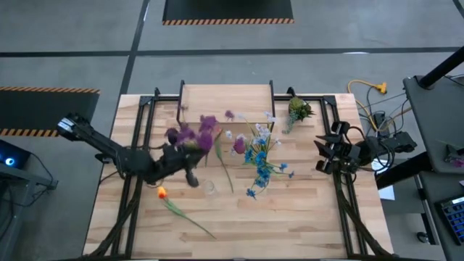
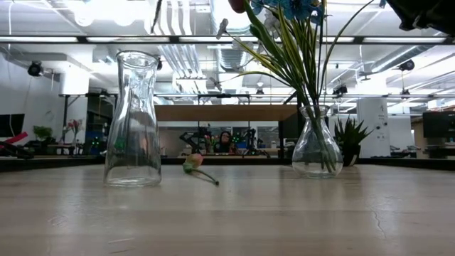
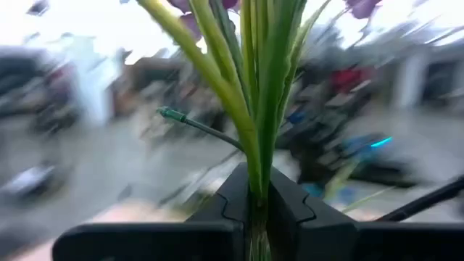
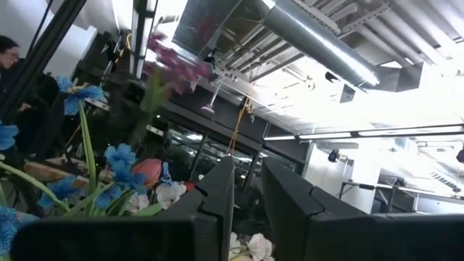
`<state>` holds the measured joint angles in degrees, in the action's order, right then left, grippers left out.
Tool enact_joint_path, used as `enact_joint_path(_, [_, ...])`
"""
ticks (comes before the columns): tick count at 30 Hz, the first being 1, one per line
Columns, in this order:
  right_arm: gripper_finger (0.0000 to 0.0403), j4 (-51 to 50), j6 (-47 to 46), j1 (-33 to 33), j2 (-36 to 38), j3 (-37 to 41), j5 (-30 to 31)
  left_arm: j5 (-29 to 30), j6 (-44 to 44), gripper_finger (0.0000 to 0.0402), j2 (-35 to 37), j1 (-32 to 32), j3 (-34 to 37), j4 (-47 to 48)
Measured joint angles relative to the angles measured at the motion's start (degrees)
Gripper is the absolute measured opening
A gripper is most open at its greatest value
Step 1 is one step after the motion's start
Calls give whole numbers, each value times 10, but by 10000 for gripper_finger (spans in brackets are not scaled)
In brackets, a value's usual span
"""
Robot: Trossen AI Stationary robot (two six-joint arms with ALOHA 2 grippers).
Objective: Pick and place flowers into a vace then onto a shelf
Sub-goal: Put the purple flowers into the left crystal vase
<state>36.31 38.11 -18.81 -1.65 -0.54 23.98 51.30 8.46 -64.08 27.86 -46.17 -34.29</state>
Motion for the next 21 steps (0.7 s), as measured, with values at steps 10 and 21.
enact_joint_path(10, [63, -1, -35, 0, 0, 0, 0, -166, 14, 6, 45, 3, 179, -221])
enact_joint_path(21, [63, -5, -35, 0, 0, 0, 0, -198, -55, 6, 30, 3, 197, -226])
